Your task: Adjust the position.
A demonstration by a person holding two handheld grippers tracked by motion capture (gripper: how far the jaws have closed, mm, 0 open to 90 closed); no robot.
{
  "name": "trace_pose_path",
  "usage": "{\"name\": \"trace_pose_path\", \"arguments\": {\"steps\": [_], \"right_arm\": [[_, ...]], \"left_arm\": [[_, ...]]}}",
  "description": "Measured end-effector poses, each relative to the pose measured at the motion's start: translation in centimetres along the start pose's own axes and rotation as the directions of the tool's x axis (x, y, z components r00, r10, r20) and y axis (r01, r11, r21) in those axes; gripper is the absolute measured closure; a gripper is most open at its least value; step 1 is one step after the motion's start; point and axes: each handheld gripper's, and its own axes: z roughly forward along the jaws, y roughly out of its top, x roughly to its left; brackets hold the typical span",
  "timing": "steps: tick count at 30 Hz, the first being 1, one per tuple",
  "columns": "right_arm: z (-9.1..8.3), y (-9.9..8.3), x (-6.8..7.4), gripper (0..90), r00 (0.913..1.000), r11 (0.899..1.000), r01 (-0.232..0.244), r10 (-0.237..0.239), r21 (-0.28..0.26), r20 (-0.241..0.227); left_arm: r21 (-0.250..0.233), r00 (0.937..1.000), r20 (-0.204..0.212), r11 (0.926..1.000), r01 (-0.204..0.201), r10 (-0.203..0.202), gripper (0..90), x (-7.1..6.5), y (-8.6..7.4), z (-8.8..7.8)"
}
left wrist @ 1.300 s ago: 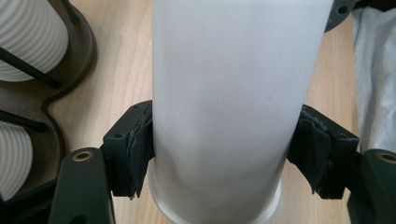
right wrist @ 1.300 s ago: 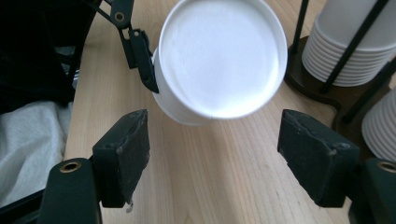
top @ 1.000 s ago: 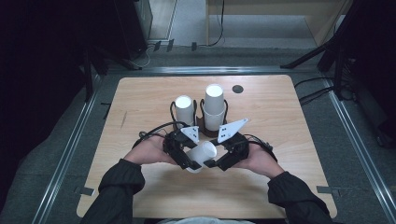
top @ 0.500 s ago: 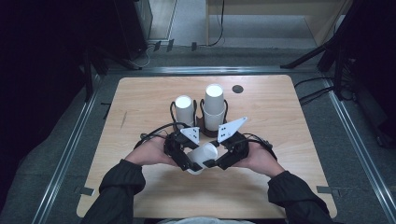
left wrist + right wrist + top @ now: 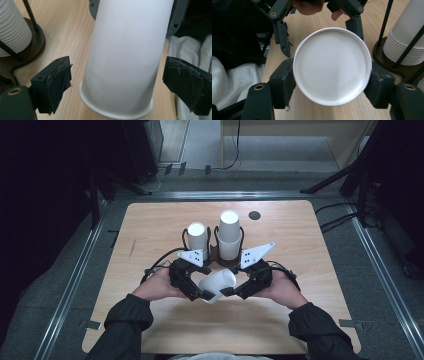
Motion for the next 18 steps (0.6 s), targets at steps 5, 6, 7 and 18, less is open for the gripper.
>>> {"name": "trace_pose_path", "arguments": {"steps": [5, 6, 7, 18], "right_arm": [[-0.5, 0.1, 0.1, 33.4, 0.9999, 1.000, -0.004, 0.004, -0.031, -0.010], [-0.7, 0.1, 0.1, 33.4, 0.9999, 0.999, -0.005, 0.005, -0.038, -0.011], [-0.8, 0.1, 0.1, 33.4, 0.9999, 0.999, -0.002, 0.002, -0.044, -0.010], [-1.8, 0.0, 0.0, 33.4, 0.9992, 0.994, -0.028, 0.025, -0.102, -0.032]], "left_arm": [[-0.046, 0.9999, -0.007, 0.9989, 0.008, -0.009, 8.6, -0.2, -0.5, -0.2], [-0.057, 0.9999, 0.006, 0.9983, 0.016, -0.016, 8.9, -0.2, -0.6, -0.2], [-0.058, 0.9999, 0.004, 0.9982, 0.016, -0.016, 9.3, -0.3, -0.7, -0.1], [-0.105, 0.9995, 0.015, 0.9940, 0.030, -0.029, 13.7, -0.5, -1.3, 0.4]]}}
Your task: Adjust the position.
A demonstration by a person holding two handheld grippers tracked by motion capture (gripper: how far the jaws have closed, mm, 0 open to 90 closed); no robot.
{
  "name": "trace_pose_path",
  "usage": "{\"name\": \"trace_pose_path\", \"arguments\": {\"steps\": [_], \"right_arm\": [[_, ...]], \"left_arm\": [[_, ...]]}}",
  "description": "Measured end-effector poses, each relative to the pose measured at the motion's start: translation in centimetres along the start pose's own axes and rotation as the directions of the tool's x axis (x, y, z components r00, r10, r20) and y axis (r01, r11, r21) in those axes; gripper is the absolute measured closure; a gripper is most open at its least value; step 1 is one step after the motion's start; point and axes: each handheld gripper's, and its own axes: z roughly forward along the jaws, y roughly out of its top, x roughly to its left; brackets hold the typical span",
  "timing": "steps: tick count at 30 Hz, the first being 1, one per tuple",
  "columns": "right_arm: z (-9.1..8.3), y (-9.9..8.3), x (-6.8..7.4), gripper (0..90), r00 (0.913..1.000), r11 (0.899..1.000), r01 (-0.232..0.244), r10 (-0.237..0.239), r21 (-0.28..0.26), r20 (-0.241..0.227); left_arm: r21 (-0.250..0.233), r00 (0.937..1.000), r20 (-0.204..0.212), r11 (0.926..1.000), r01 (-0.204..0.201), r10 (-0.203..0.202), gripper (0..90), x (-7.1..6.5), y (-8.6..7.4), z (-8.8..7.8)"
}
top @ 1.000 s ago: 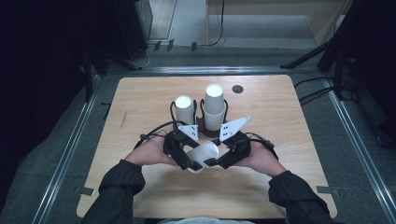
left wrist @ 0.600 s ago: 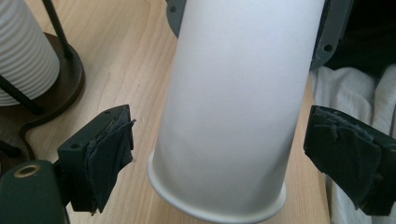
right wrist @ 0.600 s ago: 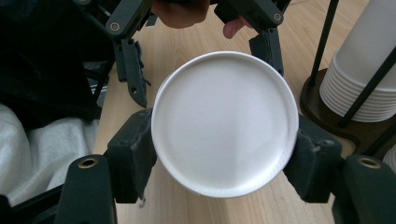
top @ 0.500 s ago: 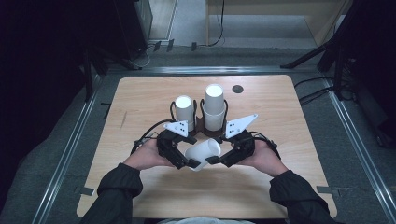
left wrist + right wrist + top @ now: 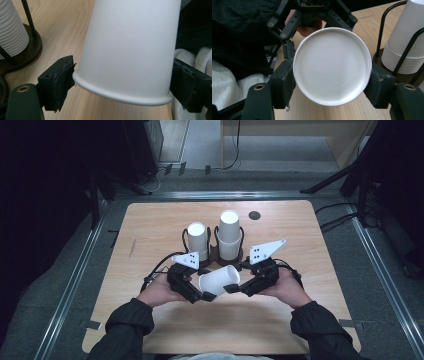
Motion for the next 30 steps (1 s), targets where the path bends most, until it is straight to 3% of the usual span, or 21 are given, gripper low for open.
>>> {"name": "trace_pose_path", "arguments": {"steps": [5, 16, 19, 28, 30], "right_arm": [[-0.2, -0.1, -0.2, 33.4, 0.9999, 1.000, -0.010, 0.010, -0.022, -0.006], [-0.1, -0.2, -0.2, 33.5, 0.9999, 1.000, -0.016, 0.016, -0.002, -0.002], [0.0, -0.1, -0.1, 26.3, 0.9998, 1.000, -0.014, 0.014, 0.009, 0.017], [0.1, -0.4, 0.0, 24.0, 0.9979, 0.998, 0.003, -0.007, 0.059, 0.064], [0.0, -0.5, -0.1, 24.0, 0.9971, 0.998, 0.003, -0.008, 0.068, 0.075]], "left_arm": [[-0.024, 0.9999, -0.005, 0.9996, -0.013, 0.013, 16.5, -0.1, 0.0, -0.1], [-0.002, 0.9996, -0.012, 0.9996, -0.026, 0.026, 20.5, 0.0, 0.0, -0.2], [0.002, 0.9995, -0.016, 0.9996, -0.026, 0.027, 20.6, 0.0, 0.1, -0.3], [0.069, 0.9986, -0.051, 0.9975, -0.013, 0.017, 20.5, 0.4, 0.7, -1.2], [0.104, 0.9980, -0.057, 0.9944, -0.021, 0.027, 20.6, 0.7, 0.7, -1.4]]}}
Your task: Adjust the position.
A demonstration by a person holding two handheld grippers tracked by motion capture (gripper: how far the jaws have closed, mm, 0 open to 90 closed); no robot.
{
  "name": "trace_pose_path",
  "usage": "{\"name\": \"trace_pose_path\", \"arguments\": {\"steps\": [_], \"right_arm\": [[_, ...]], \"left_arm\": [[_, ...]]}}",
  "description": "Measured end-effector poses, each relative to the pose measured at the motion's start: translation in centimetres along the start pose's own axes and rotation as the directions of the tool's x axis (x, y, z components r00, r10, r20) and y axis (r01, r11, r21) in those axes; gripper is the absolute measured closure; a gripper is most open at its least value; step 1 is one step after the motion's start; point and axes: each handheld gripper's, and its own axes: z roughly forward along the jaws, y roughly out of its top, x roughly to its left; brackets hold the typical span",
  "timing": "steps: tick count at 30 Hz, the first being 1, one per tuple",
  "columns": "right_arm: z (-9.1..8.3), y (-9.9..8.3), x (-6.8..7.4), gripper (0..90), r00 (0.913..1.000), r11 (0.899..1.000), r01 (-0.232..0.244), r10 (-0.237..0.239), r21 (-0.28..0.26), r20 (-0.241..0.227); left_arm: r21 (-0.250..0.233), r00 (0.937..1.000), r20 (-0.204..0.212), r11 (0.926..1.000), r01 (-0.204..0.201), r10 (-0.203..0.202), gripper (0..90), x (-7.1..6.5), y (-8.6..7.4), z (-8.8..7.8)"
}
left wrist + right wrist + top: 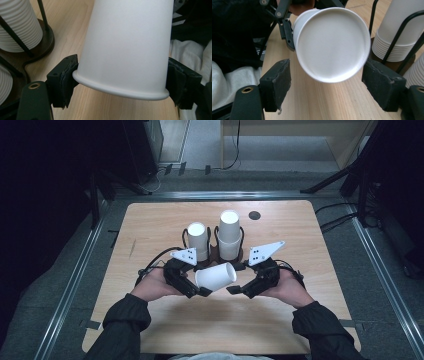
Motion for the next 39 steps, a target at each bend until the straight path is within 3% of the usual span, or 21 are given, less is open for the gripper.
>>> {"name": "trace_pose_path", "arguments": {"steps": [8, 13, 21, 29, 33, 39], "right_arm": [[0.4, -0.3, -0.2, 24.0, 0.9993, 0.999, 0.018, -0.019, 0.039, 0.032], [0.8, -0.5, -0.3, 24.0, 0.9988, 0.998, 0.022, -0.024, 0.059, 0.043], [2.2, -0.7, -0.5, 24.8, 0.9983, 0.993, 0.045, -0.049, 0.110, 0.033], [3.7, -0.6, -0.1, 27.2, 0.9967, 0.985, 0.078, -0.080, 0.156, 0.009], [4.1, -0.6, 0.1, 30.0, 0.9955, 0.980, 0.091, -0.095, 0.175, 0.010], [3.6, -0.6, 0.1, 31.8, 0.9942, 0.982, 0.106, -0.108, 0.155, 0.001]], "left_arm": [[0.109, 1.0000, 0.000, 0.9941, -0.007, 0.007, 20.6, 0.4, 0.3, 0.4], [0.179, 0.9988, -0.030, 0.9833, -0.034, 0.040, 20.5, 0.3, 0.7, 1.3], [0.250, 0.9979, -0.020, 0.9668, -0.055, 0.062, 20.5, 0.2, 0.9, 2.5], [0.282, 0.9982, -0.005, 0.9579, -0.056, 0.060, 20.4, 0.1, 1.1, 3.2], [0.276, 0.9969, -0.008, 0.9583, -0.073, 0.078, 19.9, 0.0, 1.1, 3.3], [0.241, 0.9959, 0.000, 0.9666, -0.088, 0.091, 18.5, 0.1, 1.1, 3.0]]}}
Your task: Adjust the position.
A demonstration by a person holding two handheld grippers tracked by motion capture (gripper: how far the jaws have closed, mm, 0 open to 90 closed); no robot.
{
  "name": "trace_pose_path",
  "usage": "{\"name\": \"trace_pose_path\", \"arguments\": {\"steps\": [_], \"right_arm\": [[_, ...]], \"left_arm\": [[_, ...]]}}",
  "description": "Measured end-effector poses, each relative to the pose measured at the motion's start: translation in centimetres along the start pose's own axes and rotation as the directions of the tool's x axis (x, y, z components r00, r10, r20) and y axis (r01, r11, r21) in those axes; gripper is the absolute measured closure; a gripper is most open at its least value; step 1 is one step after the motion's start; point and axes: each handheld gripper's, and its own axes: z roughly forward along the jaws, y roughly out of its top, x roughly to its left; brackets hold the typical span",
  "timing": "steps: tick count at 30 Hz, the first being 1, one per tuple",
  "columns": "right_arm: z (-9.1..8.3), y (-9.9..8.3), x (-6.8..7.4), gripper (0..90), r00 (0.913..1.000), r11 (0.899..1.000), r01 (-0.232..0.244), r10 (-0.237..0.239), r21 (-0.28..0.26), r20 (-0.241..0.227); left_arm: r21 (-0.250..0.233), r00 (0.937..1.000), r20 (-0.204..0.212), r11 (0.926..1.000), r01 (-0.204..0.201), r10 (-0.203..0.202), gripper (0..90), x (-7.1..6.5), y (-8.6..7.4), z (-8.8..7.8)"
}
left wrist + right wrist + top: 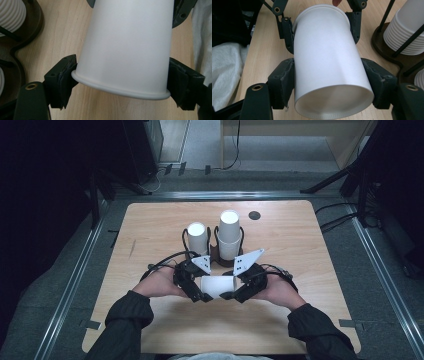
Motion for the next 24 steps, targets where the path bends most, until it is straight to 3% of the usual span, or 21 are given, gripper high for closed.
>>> {"name": "trace_pose_path", "arguments": {"steps": [6, 14, 24], "right_arm": [[-0.7, -0.1, -0.2, 31.8, 1.0000, 0.999, -0.004, 0.004, -0.034, -0.004], [-2.0, -0.2, -0.5, 31.8, 0.9997, 0.994, -0.023, 0.022, -0.107, -0.015], [-3.2, -0.1, -0.4, 31.8, 0.9980, 0.983, -0.055, 0.049, -0.174, -0.039]], "left_arm": [[-0.058, 0.9998, 0.002, 0.9981, 0.022, -0.022, 12.8, 0.1, -0.1, -0.7], [-0.167, 0.9984, 0.028, 0.9846, 0.053, -0.049, 12.9, 0.2, -0.8, -1.9], [-0.299, 0.9930, 0.072, 0.9478, 0.110, -0.093, 14.1, -0.1, -1.2, -2.6]]}}
